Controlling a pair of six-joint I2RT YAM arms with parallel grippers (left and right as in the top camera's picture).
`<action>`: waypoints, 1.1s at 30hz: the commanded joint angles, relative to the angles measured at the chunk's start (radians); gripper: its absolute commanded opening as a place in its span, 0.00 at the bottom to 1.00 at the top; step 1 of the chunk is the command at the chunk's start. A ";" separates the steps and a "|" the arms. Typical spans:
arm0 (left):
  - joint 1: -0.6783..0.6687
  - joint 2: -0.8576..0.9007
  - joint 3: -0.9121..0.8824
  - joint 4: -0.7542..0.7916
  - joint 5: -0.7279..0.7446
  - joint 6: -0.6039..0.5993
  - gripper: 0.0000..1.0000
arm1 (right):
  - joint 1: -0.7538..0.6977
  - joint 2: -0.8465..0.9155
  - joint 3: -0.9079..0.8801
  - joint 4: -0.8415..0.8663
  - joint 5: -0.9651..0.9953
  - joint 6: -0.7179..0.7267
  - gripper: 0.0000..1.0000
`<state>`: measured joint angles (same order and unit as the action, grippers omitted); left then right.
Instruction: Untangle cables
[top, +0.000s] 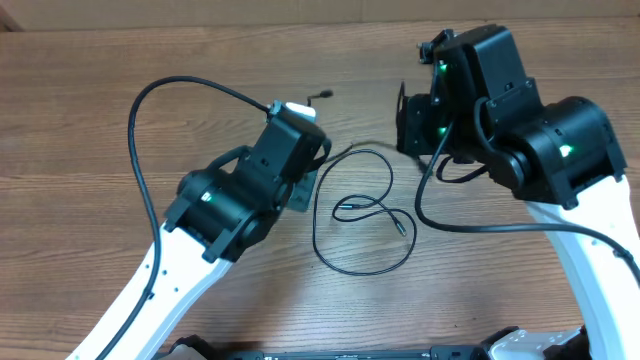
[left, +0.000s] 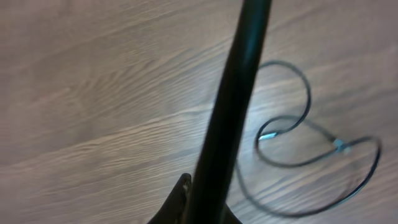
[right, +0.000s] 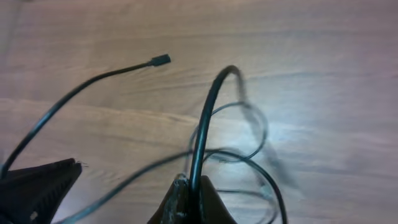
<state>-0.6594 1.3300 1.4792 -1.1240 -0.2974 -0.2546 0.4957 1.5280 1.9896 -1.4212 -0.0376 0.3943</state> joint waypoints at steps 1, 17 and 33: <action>0.000 -0.042 0.013 -0.026 -0.005 0.209 0.04 | -0.034 0.000 -0.063 0.031 -0.239 0.045 0.04; 0.285 -0.042 0.013 -0.064 0.486 0.391 0.04 | -0.053 0.000 -0.235 0.115 -0.606 -0.483 0.04; 0.389 -0.009 0.013 -0.159 0.797 0.609 0.04 | -0.052 0.000 -0.235 0.220 -0.779 -0.747 0.04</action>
<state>-0.2768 1.3052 1.4792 -1.3029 0.4461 0.3511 0.4465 1.5307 1.7592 -1.2087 -0.7570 -0.2974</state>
